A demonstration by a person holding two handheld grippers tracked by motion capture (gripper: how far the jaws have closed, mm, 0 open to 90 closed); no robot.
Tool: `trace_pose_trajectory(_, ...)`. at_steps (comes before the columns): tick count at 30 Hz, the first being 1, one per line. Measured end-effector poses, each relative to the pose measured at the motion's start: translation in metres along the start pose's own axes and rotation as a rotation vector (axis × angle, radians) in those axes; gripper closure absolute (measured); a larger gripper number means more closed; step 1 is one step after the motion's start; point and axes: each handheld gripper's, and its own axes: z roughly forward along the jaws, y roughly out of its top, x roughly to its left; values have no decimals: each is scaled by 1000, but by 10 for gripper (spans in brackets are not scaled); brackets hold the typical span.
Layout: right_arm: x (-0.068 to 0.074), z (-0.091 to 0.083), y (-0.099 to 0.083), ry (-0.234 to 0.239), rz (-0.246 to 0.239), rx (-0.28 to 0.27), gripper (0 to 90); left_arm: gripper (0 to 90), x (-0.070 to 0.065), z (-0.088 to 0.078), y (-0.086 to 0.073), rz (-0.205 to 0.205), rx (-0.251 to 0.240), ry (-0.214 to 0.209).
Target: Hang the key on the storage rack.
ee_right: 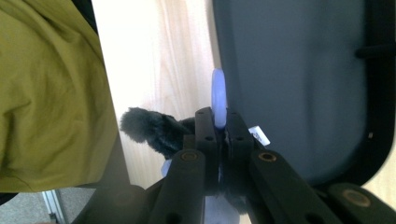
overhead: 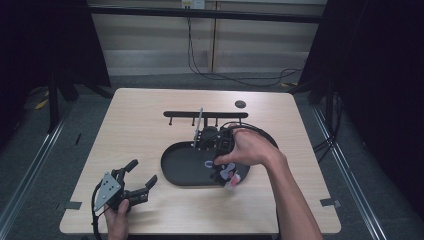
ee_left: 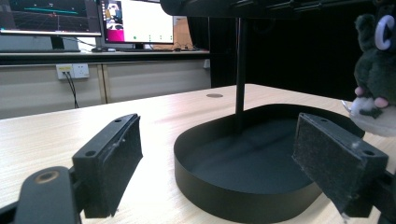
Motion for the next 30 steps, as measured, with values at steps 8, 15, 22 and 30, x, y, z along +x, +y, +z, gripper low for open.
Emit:
trace_pose_trajectory(8,-15,-12,4,-1,10,-3,870,153,0,0,0,1,0,-1)
trace_pose_trajectory(15,-32,-23,9,-16,5,17,870,153,0,0,0,0,-1,0)
trace_pose_trajectory(22,-46,-33,11,-35,27,49,870,153,0,0,0,0,0,0)
trace_pose_trajectory(30,-55,-36,14,-46,45,75,870,153,0,0,0,0,-2,0)
